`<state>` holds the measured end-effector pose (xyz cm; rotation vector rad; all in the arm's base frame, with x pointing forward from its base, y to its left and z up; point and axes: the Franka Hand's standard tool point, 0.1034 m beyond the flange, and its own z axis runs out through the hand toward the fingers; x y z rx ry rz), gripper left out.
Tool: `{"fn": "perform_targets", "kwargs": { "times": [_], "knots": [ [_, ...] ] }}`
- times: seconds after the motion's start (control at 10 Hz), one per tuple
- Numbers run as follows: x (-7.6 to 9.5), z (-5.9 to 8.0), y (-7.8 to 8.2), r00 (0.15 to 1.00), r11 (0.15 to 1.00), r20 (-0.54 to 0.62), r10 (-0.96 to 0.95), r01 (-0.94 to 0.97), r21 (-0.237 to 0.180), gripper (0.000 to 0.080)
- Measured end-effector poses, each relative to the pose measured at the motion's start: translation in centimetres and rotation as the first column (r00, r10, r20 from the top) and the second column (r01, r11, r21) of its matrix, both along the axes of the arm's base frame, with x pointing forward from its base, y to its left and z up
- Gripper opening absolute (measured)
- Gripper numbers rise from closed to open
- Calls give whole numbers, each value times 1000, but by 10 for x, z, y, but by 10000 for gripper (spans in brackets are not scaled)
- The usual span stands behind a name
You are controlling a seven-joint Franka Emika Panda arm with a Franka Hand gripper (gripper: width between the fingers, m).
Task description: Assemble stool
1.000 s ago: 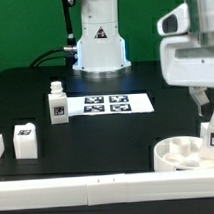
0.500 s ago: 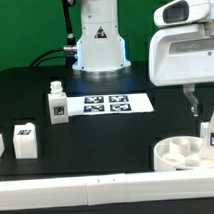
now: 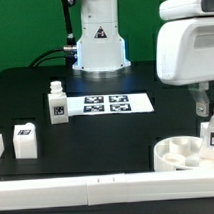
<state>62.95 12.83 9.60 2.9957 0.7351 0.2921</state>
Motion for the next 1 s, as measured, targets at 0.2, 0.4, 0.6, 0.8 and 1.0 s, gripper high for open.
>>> {"fn": "perform_targets", "kwargs": {
  "times": [0.2,0.4,0.6,0.8,1.0],
  "knots": [
    [1,0,-4,992,991,-3,129,-129,-45,648],
    [1,-9,-5,883,870,-104,458,-469,-148,648],
    [1,-30,1,803,785,-174,570,-595,-176,648],
    [3,-33,-2,793,772,-174,584,-609,-185,648],
    [3,-33,-3,821,801,-166,546,-570,-184,517]
  ]
}}
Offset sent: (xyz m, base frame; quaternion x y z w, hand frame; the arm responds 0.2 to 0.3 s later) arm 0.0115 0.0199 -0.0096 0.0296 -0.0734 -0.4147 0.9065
